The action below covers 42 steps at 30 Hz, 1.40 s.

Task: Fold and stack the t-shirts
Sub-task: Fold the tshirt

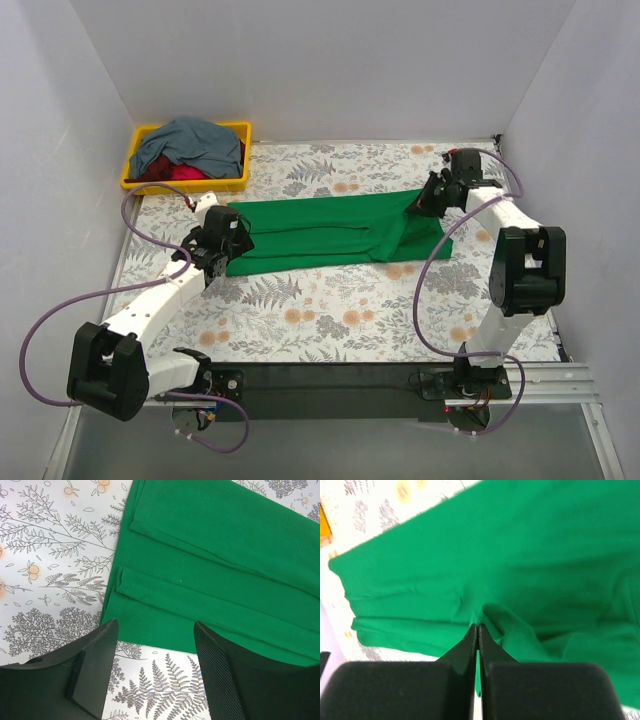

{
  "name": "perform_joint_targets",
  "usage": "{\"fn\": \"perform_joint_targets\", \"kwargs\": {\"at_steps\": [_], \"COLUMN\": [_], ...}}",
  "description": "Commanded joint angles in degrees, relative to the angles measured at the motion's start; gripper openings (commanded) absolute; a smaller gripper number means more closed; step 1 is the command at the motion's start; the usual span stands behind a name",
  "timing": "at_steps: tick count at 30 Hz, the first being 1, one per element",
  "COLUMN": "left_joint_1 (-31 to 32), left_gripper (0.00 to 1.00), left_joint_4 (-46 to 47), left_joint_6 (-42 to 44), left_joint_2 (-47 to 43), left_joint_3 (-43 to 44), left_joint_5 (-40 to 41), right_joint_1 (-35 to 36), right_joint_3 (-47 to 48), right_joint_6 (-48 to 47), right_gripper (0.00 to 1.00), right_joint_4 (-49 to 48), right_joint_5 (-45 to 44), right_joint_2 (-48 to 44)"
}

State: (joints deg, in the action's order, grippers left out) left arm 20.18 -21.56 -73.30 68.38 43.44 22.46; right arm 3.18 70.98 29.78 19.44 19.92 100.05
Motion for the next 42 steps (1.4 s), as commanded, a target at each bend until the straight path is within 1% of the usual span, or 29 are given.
{"fn": "perform_joint_targets", "kwargs": {"at_steps": [1, 8, 15, 33, 39, 41, 42], "left_joint_1": [-0.3, -0.3, -0.4, -0.8, -0.9, -1.0, -1.1], "left_gripper": [0.6, 0.6, 0.6, 0.6, 0.6, 0.6, 0.6], "left_joint_4": [1.3, 1.3, 1.2, 0.6, 0.0, -0.1, -0.1], "left_joint_6": [0.4, 0.5, 0.6, 0.2, 0.1, 0.0, 0.0], "left_joint_2": [0.2, 0.8, 1.1, 3.1, 4.6, 5.0, 5.2], "left_joint_3": [-0.5, -0.4, -0.4, 0.0, 0.4, 0.4, 0.6], "left_joint_5": [-0.3, -0.1, -0.2, -1.2, -2.0, -2.7, -2.9], "right_joint_1": [1.3, 1.6, 1.3, -1.2, -1.2, -1.4, -1.5], "right_joint_3": [6.8, 14.7, 19.5, 16.5, 15.7, 15.5, 15.4], "right_joint_6": [1.5, 2.9, 3.6, 10.2, 11.1, 11.1, 11.1], "right_gripper": [0.01, 0.01, 0.01, 0.01, 0.02, 0.06, 0.12], "right_joint_4": [-1.8, -3.9, -3.9, -11.2, -11.4, -11.9, -11.9], "right_joint_5": [1.6, 1.4, -0.1, -1.7, -2.5, -2.5, -2.5], "right_joint_2": [3.7, 11.6, 15.9, 17.5, 18.3, 18.4, 18.4]}}
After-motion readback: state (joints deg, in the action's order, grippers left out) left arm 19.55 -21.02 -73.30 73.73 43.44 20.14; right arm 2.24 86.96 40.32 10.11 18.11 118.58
